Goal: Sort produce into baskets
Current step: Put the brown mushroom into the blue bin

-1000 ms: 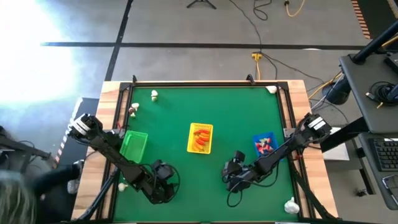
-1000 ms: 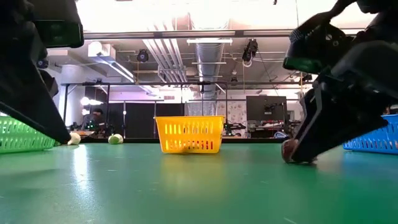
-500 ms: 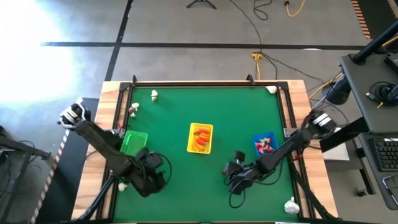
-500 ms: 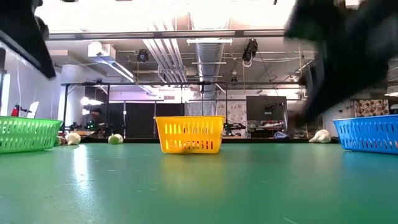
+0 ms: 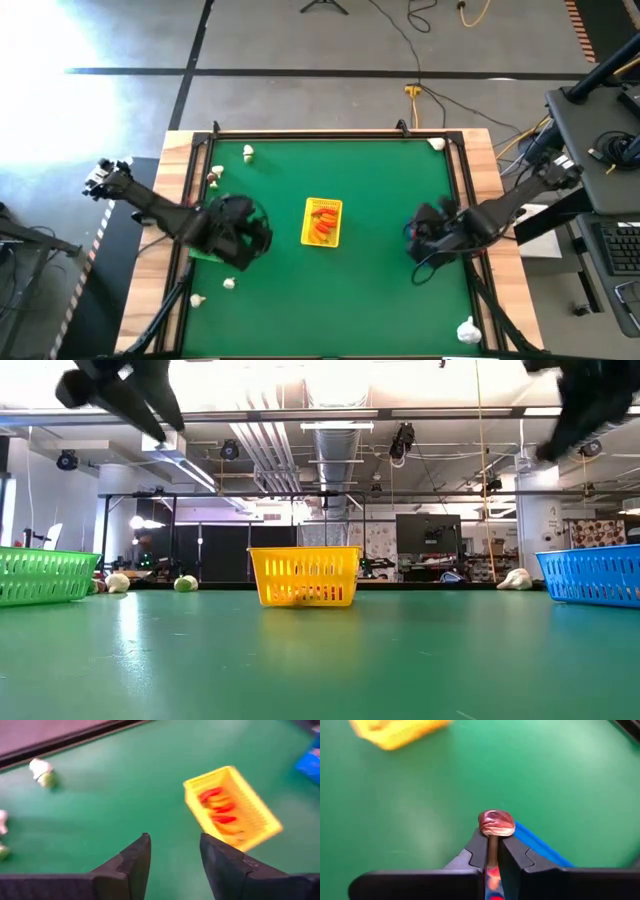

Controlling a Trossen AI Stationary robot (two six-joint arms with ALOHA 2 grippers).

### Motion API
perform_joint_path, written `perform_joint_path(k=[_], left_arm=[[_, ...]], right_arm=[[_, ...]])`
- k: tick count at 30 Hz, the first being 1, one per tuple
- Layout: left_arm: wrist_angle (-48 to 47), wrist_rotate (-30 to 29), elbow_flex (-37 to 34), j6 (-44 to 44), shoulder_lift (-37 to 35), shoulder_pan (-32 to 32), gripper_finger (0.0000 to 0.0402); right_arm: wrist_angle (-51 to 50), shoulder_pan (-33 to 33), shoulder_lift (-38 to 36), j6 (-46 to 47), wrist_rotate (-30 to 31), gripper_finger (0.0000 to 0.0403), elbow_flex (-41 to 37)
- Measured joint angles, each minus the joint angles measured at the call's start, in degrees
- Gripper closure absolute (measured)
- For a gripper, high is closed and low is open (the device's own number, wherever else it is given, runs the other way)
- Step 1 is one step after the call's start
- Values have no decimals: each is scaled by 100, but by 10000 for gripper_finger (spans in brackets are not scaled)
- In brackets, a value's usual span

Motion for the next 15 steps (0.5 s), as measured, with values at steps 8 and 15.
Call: perform_joint_path(k=[8, 15], left_arm=[[262, 1338, -134, 2867, 165, 1685, 284], [1880, 1271, -591, 6377, 269, 3100, 286]], right_arm=[[204, 0, -806, 1839, -744, 383, -1643], [1460, -15, -776, 2896, -1130, 379, -2555]])
